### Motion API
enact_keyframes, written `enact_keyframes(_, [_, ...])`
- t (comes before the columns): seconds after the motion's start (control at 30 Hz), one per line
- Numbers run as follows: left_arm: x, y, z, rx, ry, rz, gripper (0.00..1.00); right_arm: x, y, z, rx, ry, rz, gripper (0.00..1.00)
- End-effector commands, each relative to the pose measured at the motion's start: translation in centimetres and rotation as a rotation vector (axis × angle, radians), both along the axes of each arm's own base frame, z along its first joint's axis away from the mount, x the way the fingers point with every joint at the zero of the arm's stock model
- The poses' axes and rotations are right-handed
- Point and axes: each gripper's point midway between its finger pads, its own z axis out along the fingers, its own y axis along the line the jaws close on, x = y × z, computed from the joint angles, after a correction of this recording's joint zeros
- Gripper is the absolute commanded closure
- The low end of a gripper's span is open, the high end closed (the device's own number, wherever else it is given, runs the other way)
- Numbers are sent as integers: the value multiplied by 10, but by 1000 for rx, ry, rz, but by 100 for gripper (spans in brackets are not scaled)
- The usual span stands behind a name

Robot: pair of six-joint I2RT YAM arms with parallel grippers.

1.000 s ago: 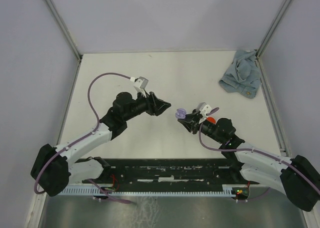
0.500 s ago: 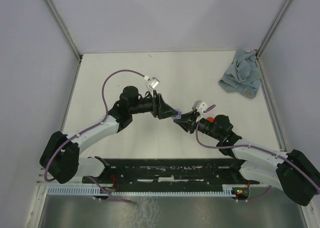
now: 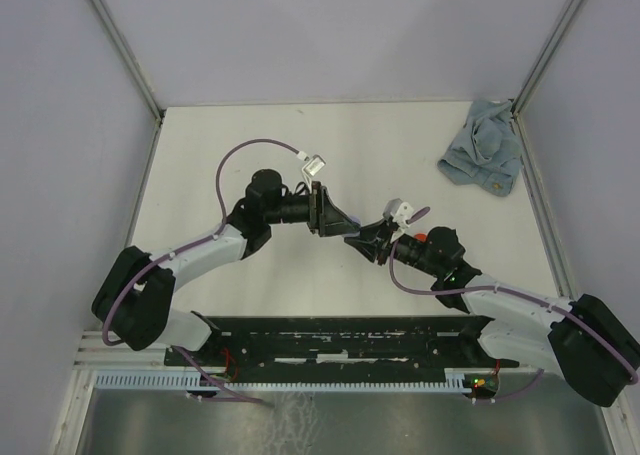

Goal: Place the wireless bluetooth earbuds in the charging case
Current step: Close the charging case, then place the charging case at the center of the board.

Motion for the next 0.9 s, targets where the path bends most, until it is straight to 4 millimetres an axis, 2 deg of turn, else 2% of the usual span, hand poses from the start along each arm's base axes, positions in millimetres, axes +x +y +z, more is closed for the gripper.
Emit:
enact_keyframes(0.0, [-10, -4, 51, -136, -96, -77, 37, 5, 6, 20, 40, -35, 10, 96])
enact_keyframes(0.33, [-16, 3, 72, -178, -158, -82, 39, 1, 11, 11, 12, 16, 54, 96])
enact_keyframes(0.57, [-11, 14, 73, -179, -162, -37, 40, 3, 10, 7, 9, 64, 46, 95])
enact_keyframes(0.7, [8, 34, 63, -79, -153, 118, 39, 13, 6, -3, -31, 156, -15, 95])
enact_keyframes(0.73, [15, 42, 58, -20, -155, 182, 38, 15, 3, -13, -66, 206, -41, 95])
enact_keyframes(0.87, [31, 83, 54, 168, -212, 426, 33, 25, -12, -36, -157, 356, -160, 95])
